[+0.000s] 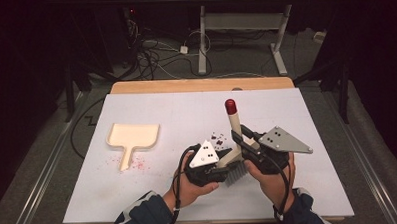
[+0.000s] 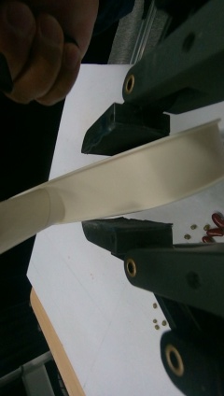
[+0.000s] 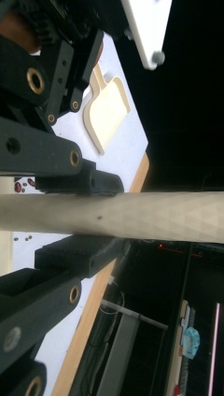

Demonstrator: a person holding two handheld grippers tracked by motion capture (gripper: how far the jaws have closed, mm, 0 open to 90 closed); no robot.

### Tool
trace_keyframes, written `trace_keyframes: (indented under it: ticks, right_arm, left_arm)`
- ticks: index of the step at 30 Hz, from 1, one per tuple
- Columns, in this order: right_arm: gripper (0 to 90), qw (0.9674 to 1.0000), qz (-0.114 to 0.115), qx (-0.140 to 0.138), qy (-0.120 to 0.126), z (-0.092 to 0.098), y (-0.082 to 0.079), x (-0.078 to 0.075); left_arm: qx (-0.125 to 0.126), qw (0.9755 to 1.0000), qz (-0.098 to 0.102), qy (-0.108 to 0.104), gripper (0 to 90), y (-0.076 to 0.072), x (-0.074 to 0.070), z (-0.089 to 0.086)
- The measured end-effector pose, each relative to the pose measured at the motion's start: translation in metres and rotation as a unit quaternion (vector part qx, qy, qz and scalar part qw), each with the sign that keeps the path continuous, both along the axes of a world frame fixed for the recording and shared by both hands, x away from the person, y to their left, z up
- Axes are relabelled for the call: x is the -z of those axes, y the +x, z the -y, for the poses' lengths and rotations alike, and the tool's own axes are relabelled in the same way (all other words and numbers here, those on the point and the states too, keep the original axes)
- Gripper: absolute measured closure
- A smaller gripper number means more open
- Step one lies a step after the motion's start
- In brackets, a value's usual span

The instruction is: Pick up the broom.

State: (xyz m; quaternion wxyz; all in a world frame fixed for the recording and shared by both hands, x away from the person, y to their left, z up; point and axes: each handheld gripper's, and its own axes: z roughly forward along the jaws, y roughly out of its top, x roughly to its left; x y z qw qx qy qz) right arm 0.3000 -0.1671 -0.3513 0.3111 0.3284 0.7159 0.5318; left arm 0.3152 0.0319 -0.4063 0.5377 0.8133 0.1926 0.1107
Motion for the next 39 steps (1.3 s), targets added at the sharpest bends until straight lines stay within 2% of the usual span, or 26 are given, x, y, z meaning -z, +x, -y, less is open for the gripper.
trace_keyframes:
  ticks: [3, 5, 6, 8, 11, 14, 15, 17, 19, 22, 23, 24, 25, 26, 28, 30, 31, 32, 34, 35, 36, 37, 38, 39]
  right_arm:
    - [70.3, 1.0000, 0.006, -0.002, -0.001, 0.000, -0.002, -0.001]
    - [70.2, 1.0000, 0.001, -0.005, 0.002, 0.000, -0.003, -0.001]
    - [70.2, 0.9999, 0.000, -0.010, 0.002, 0.001, -0.003, -0.001]
    - [69.7, 0.9997, -0.002, -0.023, -0.001, 0.003, -0.003, -0.002]
    - [65.0, 0.9975, -0.007, -0.070, -0.002, 0.009, 0.000, -0.005]
    - [57.2, 0.9927, -0.002, -0.118, -0.024, 0.014, 0.000, -0.006]
    - [52.7, 0.9895, 0.000, -0.139, -0.038, 0.016, 0.001, -0.006]
    - [46.1, 0.9783, -0.019, -0.190, -0.081, 0.018, 0.003, -0.005]
    - [45.4, 0.9684, -0.014, -0.217, -0.123, 0.022, 0.004, 0.001]
    - [41.3, 0.9528, -0.051, -0.262, -0.145, 0.028, 0.010, 0.014]
    - [40.9, 0.9492, -0.056, -0.269, -0.153, 0.028, 0.011, 0.019]
    - [39.8, 0.9436, -0.066, -0.284, -0.157, 0.028, 0.013, 0.023]
    - [39.2, 0.9362, -0.077, -0.301, -0.165, 0.027, 0.015, 0.027]
    - [39.2, 0.9307, -0.085, -0.311, -0.173, 0.026, 0.016, 0.031]
    - [39.7, 0.9190, -0.098, -0.336, -0.182, 0.022, 0.019, 0.039]
    - [44.9, 0.9128, -0.103, -0.348, -0.188, 0.018, 0.020, 0.045]
    - [49.6, 0.9081, -0.110, -0.360, -0.184, 0.016, 0.020, 0.047]
    - [52.3, 0.9040, -0.109, -0.369, -0.186, 0.014, 0.020, 0.049]
    - [57.8, 0.8996, -0.114, -0.379, -0.185, 0.011, 0.020, 0.052]
    - [60.7, 0.8951, -0.110, -0.390, -0.186, 0.011, 0.021, 0.053]
    - [61.2, 0.8940, -0.108, -0.394, -0.184, 0.011, 0.021, 0.053]
    - [62.0, 0.8954, -0.114, -0.392, -0.179, 0.011, 0.021, 0.053]
    - [64.4, 0.8946, -0.114, -0.394, -0.178, 0.011, 0.021, 0.053]
    - [67.1, 0.8923, -0.110, -0.401, -0.176, 0.012, 0.021, 0.053]
  left_arm:
    - [-0.003, 1.0000, -0.007, 0.001, 61.0, 0.003, 0.001, -0.004]
    - [-0.004, 1.0000, -0.008, 0.002, 62.7, 0.004, 0.001, -0.005]
    - [-0.005, 0.9998, -0.018, -0.003, 63.8, 0.008, 0.001, -0.011]
    - [0.000, 0.9999, -0.017, 0.003, 65.7, 0.011, 0.000, -0.017]
    - [0.018, 0.9997, -0.011, 0.017, 65.8, 0.011, -0.003, -0.023]
    - [0.043, 0.9985, -0.004, 0.035, 65.8, 0.008, -0.005, -0.028]
    - [0.053, 0.9976, -0.001, 0.045, 65.8, 0.007, -0.005, -0.029]
    - [0.075, 0.9954, 0.002, 0.059, 65.8, 0.004, -0.005, -0.032]
    - [0.095, 0.9929, 0.002, 0.072, 65.8, 0.001, -0.004, -0.036]
    - [0.121, 0.9894, -0.005, 0.080, 65.8, -0.002, -0.002, -0.041]
    - [0.129, 0.9881, -0.005, 0.084, 65.8, -0.002, -0.002, -0.042]
    - [0.135, 0.9873, -0.004, 0.085, 65.8, -0.003, -0.001, -0.043]
    - [0.144, 0.9859, -0.006, 0.086, 65.8, -0.003, -0.001, -0.043]
    - [0.152, 0.9848, -0.008, 0.084, 65.8, -0.003, -0.001, -0.044]
    - [0.159, 0.9840, -0.008, 0.079, 65.8, -0.004, -0.001, -0.044]
    - [0.173, 0.9821, -0.011, 0.073, 65.8, -0.004, -0.002, -0.044]
    - [0.177, 0.9817, -0.013, 0.068, 65.8, -0.003, -0.002, -0.045]
    - [0.178, 0.9818, -0.016, 0.065, 65.8, -0.003, -0.002, -0.045]
    - [0.184, 0.9804, -0.017, 0.067, 65.6, -0.002, -0.001, -0.046]
    - [0.186, 0.9803, -0.017, 0.064, 65.5, -0.002, 0.000, -0.046]
    - [0.185, 0.9807, -0.017, 0.060, 65.4, -0.002, 0.000, -0.047]
    - [0.185, 0.9809, -0.016, 0.059, 64.9, -0.001, 0.000, -0.047]
    - [0.179, 0.9819, -0.011, 0.059, 62.9, -0.001, 0.000, -0.047]
    - [0.174, 0.9829, -0.007, 0.059, 58.6, -0.001, -0.001, -0.047]
